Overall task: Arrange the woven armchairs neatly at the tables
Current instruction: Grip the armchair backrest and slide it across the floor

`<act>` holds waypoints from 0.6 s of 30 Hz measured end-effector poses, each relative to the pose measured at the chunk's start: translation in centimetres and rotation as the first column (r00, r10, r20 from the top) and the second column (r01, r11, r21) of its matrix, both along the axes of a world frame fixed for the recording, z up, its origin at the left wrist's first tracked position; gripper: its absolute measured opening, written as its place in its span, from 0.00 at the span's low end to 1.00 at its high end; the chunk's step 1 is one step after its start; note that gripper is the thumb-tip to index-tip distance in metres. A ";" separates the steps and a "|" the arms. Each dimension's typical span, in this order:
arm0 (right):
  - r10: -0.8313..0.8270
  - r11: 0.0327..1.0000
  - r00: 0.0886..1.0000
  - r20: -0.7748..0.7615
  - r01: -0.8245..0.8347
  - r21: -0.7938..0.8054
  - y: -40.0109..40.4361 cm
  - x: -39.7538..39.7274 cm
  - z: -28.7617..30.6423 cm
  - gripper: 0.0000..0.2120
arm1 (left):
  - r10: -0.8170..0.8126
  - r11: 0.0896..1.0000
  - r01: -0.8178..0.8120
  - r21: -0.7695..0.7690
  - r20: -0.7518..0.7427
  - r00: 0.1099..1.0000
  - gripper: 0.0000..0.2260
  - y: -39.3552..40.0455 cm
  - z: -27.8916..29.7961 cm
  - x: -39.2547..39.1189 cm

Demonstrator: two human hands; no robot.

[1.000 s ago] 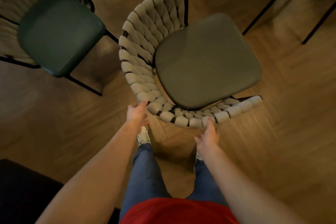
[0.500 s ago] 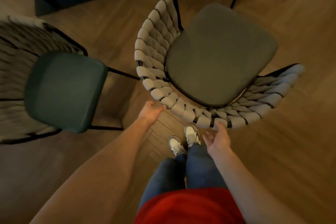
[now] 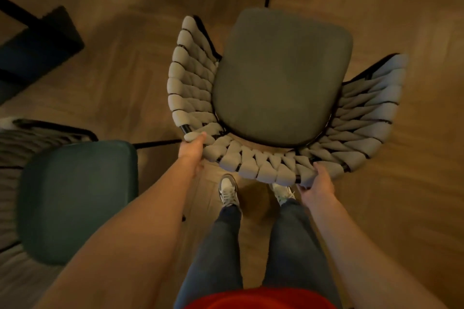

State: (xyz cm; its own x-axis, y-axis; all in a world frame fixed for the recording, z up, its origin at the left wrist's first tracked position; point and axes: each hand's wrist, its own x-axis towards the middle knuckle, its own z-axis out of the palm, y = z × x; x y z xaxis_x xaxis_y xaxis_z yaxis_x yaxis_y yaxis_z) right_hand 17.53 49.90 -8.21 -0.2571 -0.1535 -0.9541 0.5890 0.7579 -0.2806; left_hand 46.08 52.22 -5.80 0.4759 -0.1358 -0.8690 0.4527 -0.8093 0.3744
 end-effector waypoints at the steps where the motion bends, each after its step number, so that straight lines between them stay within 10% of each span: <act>1: -0.001 1.000 1.000 0.005 0.001 -0.005 -0.2 -0.1 -0.4 0.23 | 0.038 0.999 -0.040 -0.029 -0.064 0.997 0.24 -0.5 -0.2 0.7; 18: 0.121 0.992 0.993 -0.013 -0.121 -0.026 -2.5 -1.6 -2.7 0.17 | 0.207 0.973 -0.204 -0.105 0.010 0.978 0.13 0.4 -0.9 1.9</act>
State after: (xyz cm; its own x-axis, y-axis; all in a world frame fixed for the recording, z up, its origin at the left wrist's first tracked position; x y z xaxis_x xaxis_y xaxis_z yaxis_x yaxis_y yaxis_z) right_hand 15.93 47.38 -10.93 -0.2457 -0.2094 -0.9465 0.4899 0.8157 -0.3076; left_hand 48.00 52.63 -6.72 0.5207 -0.1216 -0.8450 0.5966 -0.6562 0.4620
